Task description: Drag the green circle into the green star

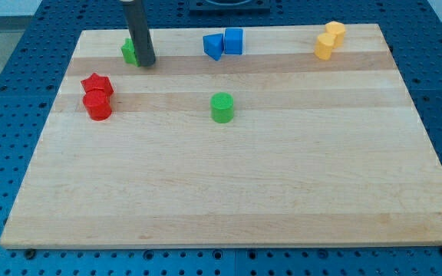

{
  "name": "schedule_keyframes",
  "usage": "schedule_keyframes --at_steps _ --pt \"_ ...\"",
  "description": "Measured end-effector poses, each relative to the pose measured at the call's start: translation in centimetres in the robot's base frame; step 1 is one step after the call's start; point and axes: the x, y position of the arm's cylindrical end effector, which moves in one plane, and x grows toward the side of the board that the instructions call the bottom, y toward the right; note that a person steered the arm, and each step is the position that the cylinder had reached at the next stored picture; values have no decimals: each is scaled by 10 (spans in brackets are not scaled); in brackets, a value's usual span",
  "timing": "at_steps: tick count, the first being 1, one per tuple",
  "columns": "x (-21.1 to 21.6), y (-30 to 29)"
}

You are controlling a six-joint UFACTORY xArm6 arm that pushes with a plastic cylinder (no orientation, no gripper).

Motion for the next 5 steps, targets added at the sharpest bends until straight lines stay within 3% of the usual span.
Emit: schedule_keyframes --at_steps 2,5 --pt "-4 -27" --pt "49 47"
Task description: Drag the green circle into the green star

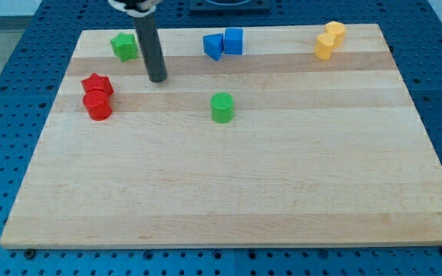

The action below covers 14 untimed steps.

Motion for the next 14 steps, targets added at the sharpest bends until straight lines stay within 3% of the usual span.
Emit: schedule_keyframes --at_steps 2,4,5,9,14 --pt "13 81" --pt "59 154" --pt "95 160" --pt "103 112" --pt "51 82"
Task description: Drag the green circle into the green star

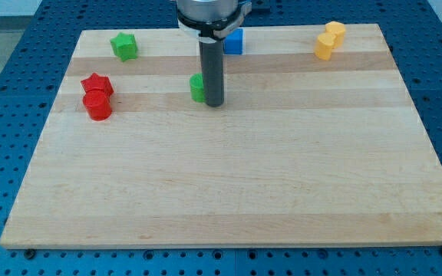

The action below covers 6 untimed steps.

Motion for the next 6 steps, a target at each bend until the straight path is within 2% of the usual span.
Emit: schedule_keyframes --at_steps 3,6 --pt "-50 -37" --pt "-86 -100"
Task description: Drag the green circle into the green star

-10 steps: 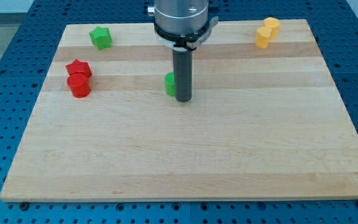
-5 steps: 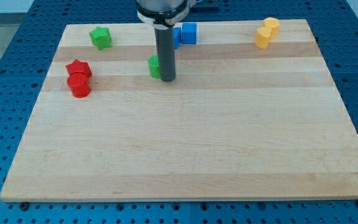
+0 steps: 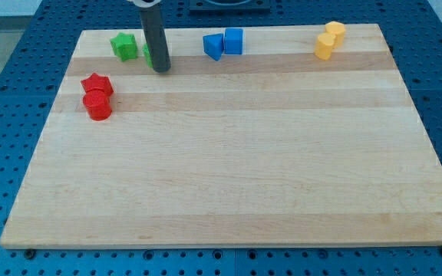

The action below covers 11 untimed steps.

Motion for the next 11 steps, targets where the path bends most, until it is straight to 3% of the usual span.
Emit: schedule_keyframes --at_steps 3,6,8,11 --pt "-3 -15" --pt "-8 18" --pt "-41 18" --pt "-42 -14"
